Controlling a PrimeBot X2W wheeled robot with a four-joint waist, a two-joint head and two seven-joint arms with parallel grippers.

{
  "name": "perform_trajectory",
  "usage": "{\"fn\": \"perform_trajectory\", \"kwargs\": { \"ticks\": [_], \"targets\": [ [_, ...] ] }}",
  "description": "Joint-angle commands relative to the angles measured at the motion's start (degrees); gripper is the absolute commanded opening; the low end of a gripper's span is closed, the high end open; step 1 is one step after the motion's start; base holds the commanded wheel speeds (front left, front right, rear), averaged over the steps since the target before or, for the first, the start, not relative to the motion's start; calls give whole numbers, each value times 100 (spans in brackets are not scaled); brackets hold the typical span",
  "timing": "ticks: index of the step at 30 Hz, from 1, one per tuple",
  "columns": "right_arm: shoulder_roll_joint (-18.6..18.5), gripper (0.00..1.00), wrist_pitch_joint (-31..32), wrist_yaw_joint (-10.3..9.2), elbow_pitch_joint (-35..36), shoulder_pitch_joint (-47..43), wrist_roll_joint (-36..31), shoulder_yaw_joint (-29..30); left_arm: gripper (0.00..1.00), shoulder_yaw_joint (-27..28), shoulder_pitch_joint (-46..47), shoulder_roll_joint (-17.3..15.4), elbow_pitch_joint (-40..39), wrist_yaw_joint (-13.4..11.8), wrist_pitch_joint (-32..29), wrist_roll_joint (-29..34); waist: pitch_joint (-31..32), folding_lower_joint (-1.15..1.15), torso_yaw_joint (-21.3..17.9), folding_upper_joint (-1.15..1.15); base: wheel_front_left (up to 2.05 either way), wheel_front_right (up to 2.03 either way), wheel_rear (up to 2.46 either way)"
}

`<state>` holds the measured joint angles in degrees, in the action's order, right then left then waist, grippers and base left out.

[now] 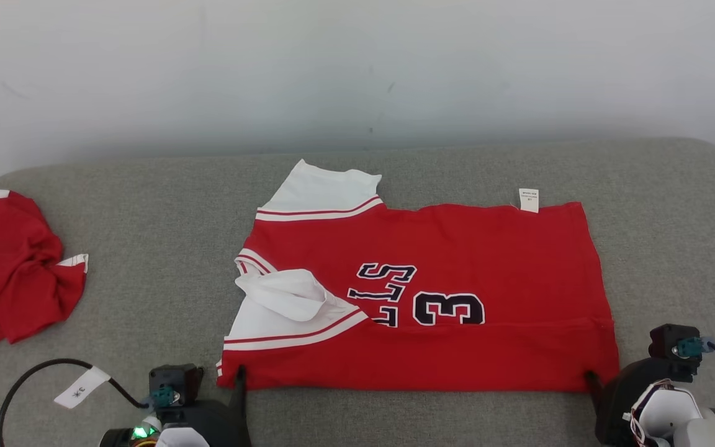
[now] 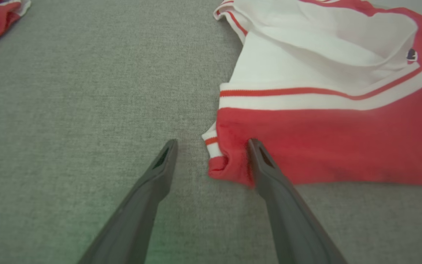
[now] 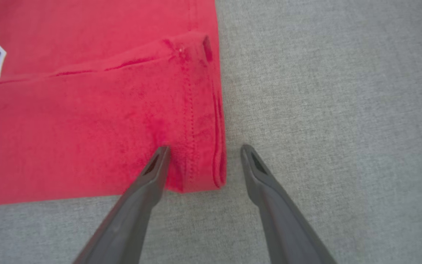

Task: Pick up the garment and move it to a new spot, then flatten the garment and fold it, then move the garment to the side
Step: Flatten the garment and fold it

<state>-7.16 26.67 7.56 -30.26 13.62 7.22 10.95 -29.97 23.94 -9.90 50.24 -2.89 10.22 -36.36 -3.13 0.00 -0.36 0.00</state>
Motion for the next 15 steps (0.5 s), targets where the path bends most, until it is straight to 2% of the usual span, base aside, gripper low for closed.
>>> {"fn": "perform_trajectory", "kwargs": {
  "ticks": [1,5,6,7,8,9,12,13,14,15],
  "targets": [
    [45,100,11,-12,-21,68,-15,21,100,1,72,20,47,29,5,-76,-49,0,-22,0,0,0,0],
    [176,100,83,-12,-60,102,-81,20,100,-2,167,43,263,92,-69,-96,-117,0,-50,0,0,0,0],
    [194,100,79,-12,-73,111,-81,12,77,-11,188,51,311,136,-105,-114,-129,0,-53,0,0,0,0],
    [211,100,88,-12,-84,119,-78,-2,44,-15,207,68,359,169,-116,-138,-139,0,-54,0,0,0,0],
    [228,100,130,-11,-105,124,-54,-16,31,-12,234,82,402,191,-114,-151,-149,0,-50,0,0,0,0],
    [252,100,195,-11,-141,118,-4,-54,0,-12,251,131,495,243,-184,-204,-161,0,-37,0,0,0,0],
    [243,100,254,2,-164,105,30,-77,0,-49,248,185,672,317,-318,-264,-155,0,-13,0,0,0,0],
    [240,71,252,2,-169,95,38,-82,0,-72,237,209,719,352,-365,-263,-143,0,-6,0,0,0,0],
    [236,49,256,2,-173,81,45,-88,0,-90,225,237,758,375,-395,-278,-127,0,1,0,0,0,0],
    [227,22,257,2,-170,67,46,-105,0,-95,216,259,793,389,-390,-295,-103,0,9,0,0,0,0]
  ]
}}
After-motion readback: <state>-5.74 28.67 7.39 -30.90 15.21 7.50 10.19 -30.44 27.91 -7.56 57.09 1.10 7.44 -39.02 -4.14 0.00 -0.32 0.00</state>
